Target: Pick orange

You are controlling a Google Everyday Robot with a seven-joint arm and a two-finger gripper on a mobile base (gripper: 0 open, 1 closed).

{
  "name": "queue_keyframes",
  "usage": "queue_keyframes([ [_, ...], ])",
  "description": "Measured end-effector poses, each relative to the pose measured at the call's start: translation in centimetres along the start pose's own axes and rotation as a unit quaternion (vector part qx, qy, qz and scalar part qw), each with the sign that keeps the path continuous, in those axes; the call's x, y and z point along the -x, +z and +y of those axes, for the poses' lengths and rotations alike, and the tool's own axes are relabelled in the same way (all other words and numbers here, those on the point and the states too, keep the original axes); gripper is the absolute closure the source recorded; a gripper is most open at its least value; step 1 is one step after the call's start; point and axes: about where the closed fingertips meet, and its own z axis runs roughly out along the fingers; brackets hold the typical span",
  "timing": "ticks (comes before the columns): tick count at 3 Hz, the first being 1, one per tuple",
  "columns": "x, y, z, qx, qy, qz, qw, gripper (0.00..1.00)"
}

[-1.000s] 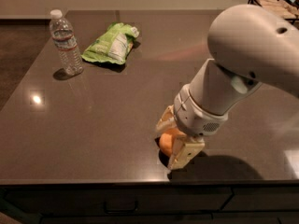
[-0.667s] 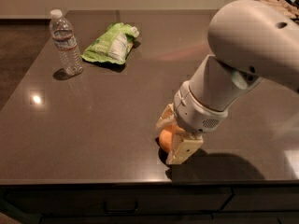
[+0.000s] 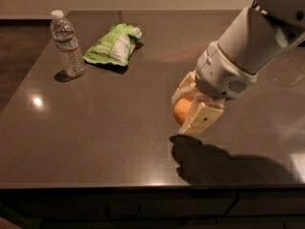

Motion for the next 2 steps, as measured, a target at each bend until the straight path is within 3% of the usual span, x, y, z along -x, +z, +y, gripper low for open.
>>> queue_keyframes([
  [1, 1.5, -3.3, -1.5, -0.016, -0.002, -0.025, 0.9995, 1.0],
  [2, 2.6, -4.7, -1.8, -0.02, -0.003, -0.054, 0.9983, 1.0],
])
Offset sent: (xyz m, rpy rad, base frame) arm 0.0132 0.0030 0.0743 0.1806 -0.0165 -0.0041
